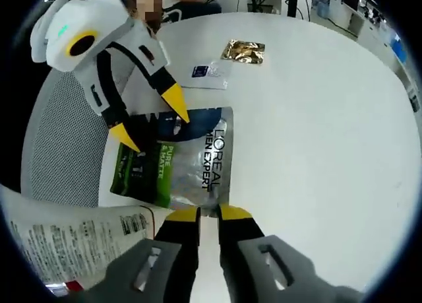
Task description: Arrange the skincare products in the storage area until every visible bottle or jar stands upright without overlapping.
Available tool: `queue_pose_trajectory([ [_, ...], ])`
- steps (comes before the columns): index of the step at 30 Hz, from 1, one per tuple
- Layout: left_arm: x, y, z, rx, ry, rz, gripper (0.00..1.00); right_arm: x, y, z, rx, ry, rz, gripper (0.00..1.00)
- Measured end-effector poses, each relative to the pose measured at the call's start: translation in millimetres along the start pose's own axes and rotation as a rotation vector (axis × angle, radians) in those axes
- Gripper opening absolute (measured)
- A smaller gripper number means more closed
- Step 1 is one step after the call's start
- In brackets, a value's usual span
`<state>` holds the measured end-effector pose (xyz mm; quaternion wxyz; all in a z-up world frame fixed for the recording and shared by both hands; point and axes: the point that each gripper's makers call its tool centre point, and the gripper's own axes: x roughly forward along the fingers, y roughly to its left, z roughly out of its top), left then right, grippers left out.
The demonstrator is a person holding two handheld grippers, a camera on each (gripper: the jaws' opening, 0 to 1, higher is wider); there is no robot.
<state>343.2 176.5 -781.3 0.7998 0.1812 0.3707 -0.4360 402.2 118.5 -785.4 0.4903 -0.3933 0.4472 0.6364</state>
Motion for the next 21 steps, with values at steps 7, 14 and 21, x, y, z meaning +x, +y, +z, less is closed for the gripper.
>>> queue_pose_trajectory([
  [7, 0.1, -0.1, 0.2, 0.002, -0.004, -0.002, 0.38, 3.1, 1.6, 0.8, -0.007, 0.000, -0.009, 0.13],
  [14, -2.5, 0.0, -0.4, -0.003, 0.008, 0.007, 0.40, 3.7, -0.7, 0.4, -0.020, 0.037, -0.033, 0.10],
  [21, -12.1, 2.4, -1.5, -0.009, 0.012, 0.028, 0.40, 3.4, 3.4, -0.1, -0.033, 0.056, -0.046, 0.14],
])
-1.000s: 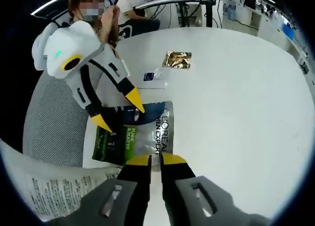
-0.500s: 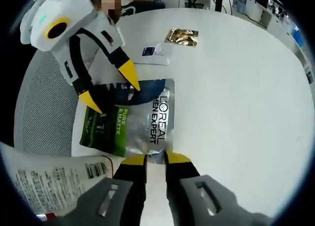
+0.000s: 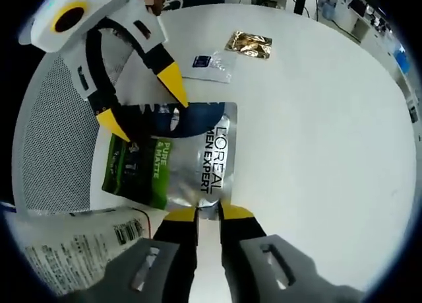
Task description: Arrange the skincare products in the storage area until every visible bottle or jar stands upright without overlapping.
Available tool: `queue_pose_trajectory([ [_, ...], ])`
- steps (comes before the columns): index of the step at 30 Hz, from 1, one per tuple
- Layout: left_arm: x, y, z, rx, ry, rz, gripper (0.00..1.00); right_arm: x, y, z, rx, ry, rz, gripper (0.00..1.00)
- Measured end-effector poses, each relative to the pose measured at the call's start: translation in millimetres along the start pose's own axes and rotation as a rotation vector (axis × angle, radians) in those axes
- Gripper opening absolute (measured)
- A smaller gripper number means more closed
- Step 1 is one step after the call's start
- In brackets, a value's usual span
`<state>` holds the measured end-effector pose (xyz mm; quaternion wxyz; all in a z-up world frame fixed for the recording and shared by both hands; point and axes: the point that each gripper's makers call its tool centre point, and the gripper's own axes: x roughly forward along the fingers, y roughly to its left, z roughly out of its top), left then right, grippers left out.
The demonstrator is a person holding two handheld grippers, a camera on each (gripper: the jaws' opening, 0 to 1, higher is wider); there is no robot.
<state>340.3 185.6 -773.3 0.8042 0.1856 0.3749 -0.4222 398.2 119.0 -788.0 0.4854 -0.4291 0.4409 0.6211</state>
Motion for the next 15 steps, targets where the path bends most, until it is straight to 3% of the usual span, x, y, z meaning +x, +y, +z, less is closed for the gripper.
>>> queue_pose_trajectory([
  [6, -14.3, 1.6, 8.5, -0.006, -0.024, 0.017, 0.41, -0.3, -1.8, 0.2, 0.043, -0.001, -0.013, 0.11],
  [9, -21.0, 4.9, 9.2, -0.038, -0.027, 0.029, 0.43, -2.6, 3.6, 1.0, 0.049, -0.003, 0.011, 0.16],
  [12, -26.8, 3.5, 12.6, -0.053, -0.047, 0.016, 0.45, -8.8, 2.5, 0.8, 0.034, -0.003, -0.015, 0.17],
  [15, -32.5, 4.0, 16.2, -0.055, -0.055, 0.014, 0.47, -16.7, 2.8, 6.4, 0.069, -0.050, -0.019, 0.18],
])
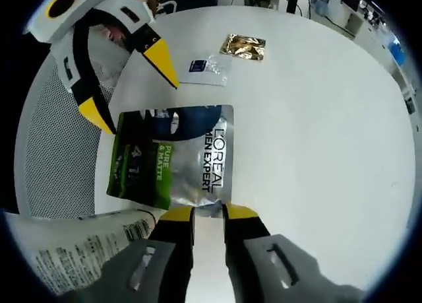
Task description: Arrange the skincare products in the storage area until every visible bottle or jar stands upright without overlapping.
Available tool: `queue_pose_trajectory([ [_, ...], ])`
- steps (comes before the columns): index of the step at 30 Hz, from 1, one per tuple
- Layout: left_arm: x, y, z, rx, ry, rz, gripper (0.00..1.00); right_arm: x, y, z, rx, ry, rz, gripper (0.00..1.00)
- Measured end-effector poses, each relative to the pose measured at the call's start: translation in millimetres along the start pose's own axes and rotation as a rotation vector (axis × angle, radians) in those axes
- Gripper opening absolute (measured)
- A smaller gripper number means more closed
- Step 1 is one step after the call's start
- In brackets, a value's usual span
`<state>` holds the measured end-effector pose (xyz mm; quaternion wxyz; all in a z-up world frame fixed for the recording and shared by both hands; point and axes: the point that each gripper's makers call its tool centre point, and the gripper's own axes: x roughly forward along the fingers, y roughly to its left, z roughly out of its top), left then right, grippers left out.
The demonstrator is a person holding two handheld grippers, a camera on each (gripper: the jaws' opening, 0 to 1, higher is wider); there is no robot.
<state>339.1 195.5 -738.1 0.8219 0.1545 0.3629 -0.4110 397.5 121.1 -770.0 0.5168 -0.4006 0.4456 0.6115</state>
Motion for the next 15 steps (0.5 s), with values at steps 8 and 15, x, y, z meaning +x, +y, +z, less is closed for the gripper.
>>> queue_pose_trajectory([
  [8, -13.8, 0.2, 5.4, -0.002, -0.005, -0.007, 0.54, -24.7, -3.3, 16.4, 0.112, -0.107, -0.033, 0.19],
  [15, -28.6, 5.7, 8.9, -0.031, -0.016, 0.009, 0.60, -50.2, -12.1, 39.1, 0.185, -0.175, -0.086, 0.21],
])
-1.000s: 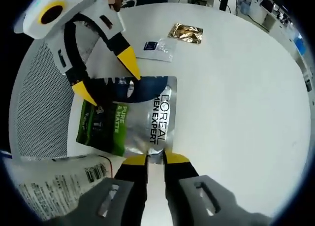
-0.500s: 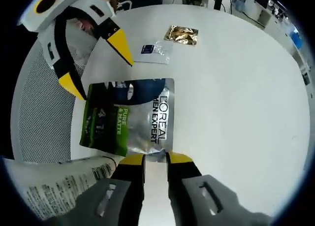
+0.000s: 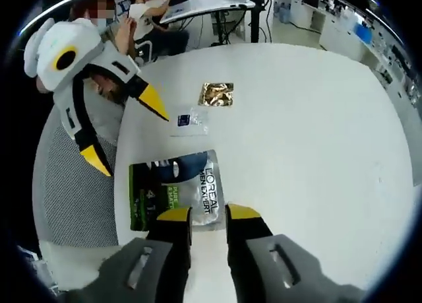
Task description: Arrange the skincare products in the storage area until every visible bottle or jar stands upright without overlapping.
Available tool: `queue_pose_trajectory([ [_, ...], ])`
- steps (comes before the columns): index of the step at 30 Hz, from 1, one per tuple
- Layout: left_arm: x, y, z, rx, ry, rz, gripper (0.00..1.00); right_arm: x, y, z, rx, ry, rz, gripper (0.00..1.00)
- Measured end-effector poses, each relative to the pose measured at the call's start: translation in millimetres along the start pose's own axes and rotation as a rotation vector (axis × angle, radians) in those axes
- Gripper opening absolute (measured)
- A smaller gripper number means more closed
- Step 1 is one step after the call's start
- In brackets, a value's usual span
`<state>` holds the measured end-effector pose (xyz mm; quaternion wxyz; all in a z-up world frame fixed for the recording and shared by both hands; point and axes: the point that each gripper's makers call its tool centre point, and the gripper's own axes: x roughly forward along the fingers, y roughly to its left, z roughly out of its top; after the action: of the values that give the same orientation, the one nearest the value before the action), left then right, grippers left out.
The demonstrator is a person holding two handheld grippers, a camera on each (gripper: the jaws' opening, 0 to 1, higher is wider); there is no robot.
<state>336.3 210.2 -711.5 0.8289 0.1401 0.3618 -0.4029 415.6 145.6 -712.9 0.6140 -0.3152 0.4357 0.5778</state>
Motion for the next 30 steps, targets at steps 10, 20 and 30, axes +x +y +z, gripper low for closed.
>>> queue_pose_trajectory([
  [10, -18.6, 5.9, 2.6, -0.029, -0.021, 0.019, 0.65, -21.7, 25.9, 24.5, 0.015, -0.020, -0.016, 0.29],
  [20, -35.5, 10.8, 6.2, -0.031, -0.029, 0.038, 0.69, -46.6, 49.1, 39.1, -0.030, -0.037, -0.031, 0.48],
  [30, -49.8, 16.4, 5.9, -0.051, -0.044, 0.063, 0.74, -61.4, 68.5, 21.0, -0.041, -0.008, -0.113, 0.80],
])
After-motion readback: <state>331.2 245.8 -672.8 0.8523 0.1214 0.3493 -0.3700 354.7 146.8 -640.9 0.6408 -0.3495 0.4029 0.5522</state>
